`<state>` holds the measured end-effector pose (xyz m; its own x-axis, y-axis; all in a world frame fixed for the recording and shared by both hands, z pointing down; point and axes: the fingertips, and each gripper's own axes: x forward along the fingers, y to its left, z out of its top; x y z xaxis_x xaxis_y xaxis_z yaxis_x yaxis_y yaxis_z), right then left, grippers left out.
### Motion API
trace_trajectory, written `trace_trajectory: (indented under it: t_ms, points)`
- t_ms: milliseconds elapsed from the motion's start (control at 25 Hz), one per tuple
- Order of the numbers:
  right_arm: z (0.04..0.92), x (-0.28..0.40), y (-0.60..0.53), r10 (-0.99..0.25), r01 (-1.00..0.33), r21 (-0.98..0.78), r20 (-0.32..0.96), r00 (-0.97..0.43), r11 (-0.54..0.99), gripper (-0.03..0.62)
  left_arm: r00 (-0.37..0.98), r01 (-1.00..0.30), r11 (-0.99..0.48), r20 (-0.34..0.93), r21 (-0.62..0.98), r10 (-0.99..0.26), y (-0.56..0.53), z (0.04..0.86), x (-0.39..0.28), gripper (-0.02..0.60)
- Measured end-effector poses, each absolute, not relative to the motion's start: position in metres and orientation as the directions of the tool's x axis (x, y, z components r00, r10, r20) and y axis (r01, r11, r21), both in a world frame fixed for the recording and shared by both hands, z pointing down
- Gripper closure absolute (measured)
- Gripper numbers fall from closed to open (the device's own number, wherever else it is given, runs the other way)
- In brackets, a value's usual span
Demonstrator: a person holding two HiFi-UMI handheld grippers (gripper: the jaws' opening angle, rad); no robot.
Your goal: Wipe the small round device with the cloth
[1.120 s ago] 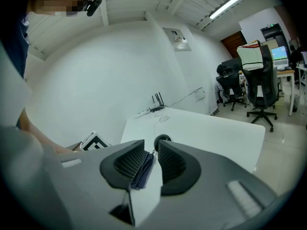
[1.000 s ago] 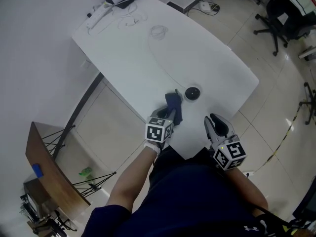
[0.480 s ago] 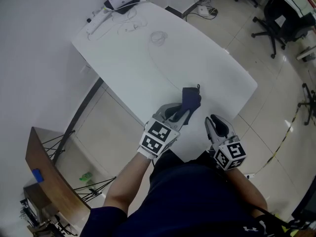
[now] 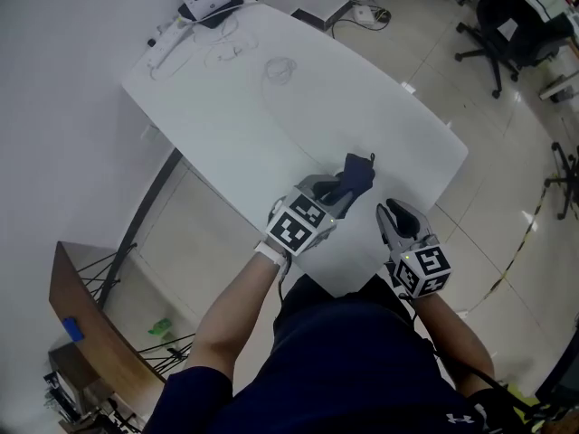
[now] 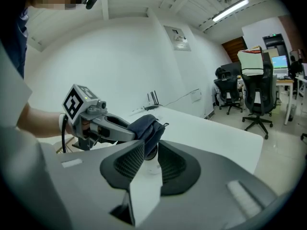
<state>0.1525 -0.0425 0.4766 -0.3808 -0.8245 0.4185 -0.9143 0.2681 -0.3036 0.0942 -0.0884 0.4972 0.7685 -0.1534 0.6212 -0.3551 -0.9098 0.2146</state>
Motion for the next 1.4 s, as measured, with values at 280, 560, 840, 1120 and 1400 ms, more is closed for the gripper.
trace_trajectory:
  t_ms: [280, 560, 840, 1120, 1400]
  points:
    - [0.503, 0.124, -0.07, -0.713, -0.851, -0.275, 0.465, -0.525, 0.448, 0.462, 0.775, -0.355, -0.88, 0.625, 0.316, -0.089, -0.108, 0.498, 0.09, 0.517]
    - [0.522, 0.106, -0.091, -0.633, -0.811, -0.279, 0.514, -0.579, 0.514, 0.411, 0.793, -0.361, -0.836, 0.608, 0.414, -0.041, -0.126, 0.513, 0.081, 0.514]
    - [0.527, 0.101, -0.096, -0.615, -0.797, -0.313, 0.512, -0.599, 0.516, 0.384, 0.835, -0.383, -0.735, 0.549, 0.559, -0.017, -0.14, 0.535, 0.063, 0.512]
    - [0.528, 0.101, -0.101, -0.626, -0.806, -0.324, 0.51, -0.589, 0.495, 0.382, 0.83, -0.419, -0.684, 0.558, 0.597, -0.022, -0.142, 0.564, 0.055, 0.512]
    - [0.53, 0.101, -0.101, -0.634, -0.816, -0.308, 0.516, -0.576, 0.489, 0.382, 0.808, -0.442, -0.659, 0.589, 0.608, 0.001, -0.135, 0.592, 0.057, 0.512]
